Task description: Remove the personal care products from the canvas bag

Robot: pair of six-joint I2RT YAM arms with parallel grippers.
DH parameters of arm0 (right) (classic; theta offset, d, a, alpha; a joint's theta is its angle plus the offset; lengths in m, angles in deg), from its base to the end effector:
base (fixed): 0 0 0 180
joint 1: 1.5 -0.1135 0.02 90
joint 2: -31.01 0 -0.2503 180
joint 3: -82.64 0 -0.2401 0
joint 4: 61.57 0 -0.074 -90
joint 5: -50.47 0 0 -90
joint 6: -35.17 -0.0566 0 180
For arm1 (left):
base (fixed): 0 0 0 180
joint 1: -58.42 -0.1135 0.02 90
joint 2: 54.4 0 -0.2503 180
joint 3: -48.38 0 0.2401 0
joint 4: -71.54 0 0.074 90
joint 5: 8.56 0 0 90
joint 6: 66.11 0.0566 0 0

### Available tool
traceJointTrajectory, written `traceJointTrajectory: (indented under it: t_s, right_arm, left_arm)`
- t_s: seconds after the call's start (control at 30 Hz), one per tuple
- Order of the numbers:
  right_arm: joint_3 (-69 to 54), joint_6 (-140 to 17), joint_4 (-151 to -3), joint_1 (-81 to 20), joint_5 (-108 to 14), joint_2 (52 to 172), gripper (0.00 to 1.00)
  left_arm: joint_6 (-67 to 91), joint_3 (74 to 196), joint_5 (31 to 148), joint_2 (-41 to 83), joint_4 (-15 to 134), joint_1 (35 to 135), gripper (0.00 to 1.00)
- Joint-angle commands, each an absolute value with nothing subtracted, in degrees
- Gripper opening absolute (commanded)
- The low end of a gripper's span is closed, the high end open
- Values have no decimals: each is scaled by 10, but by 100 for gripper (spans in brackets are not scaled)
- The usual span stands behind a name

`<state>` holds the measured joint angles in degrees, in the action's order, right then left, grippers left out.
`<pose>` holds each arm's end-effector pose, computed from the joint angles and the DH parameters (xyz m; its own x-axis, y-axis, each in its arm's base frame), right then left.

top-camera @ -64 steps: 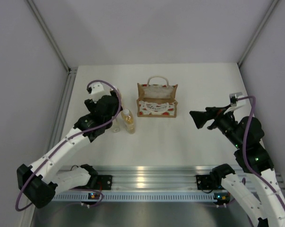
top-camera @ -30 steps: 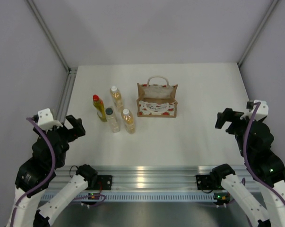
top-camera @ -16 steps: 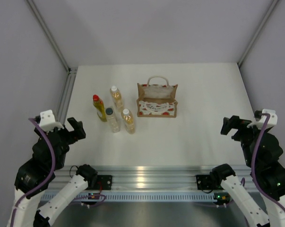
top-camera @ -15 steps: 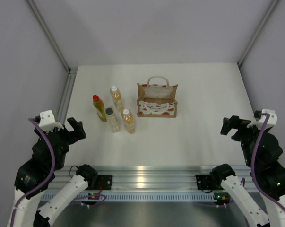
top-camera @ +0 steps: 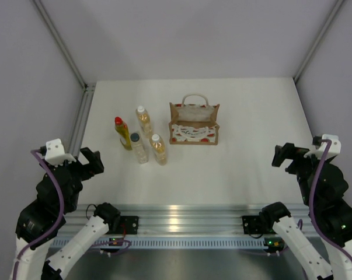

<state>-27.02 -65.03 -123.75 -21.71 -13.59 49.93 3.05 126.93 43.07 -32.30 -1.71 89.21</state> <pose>0.0608 -0.0040 0.3590 -0.1560 0.1123 -0.9814 0.1222 0.9881 0.0936 0.0473 0.0127 0.3736 -0.1932 -0.2096 -0.9585 -0.1903 0.9664 -0.1729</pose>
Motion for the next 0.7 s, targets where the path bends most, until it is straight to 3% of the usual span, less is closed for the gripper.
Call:
traceJointTrajectory:
  t_s: [0.0, 0.67]
  right_arm:
    - [-266, -634, -1249, -225, -154, 510, 100]
    - [-264, -607, -1249, -224, -206, 529, 99]
  left_arm:
    - [35, 1270, 431, -323, -20, 891, 99]
    - [35, 1269, 431, -316, -19, 891, 99]
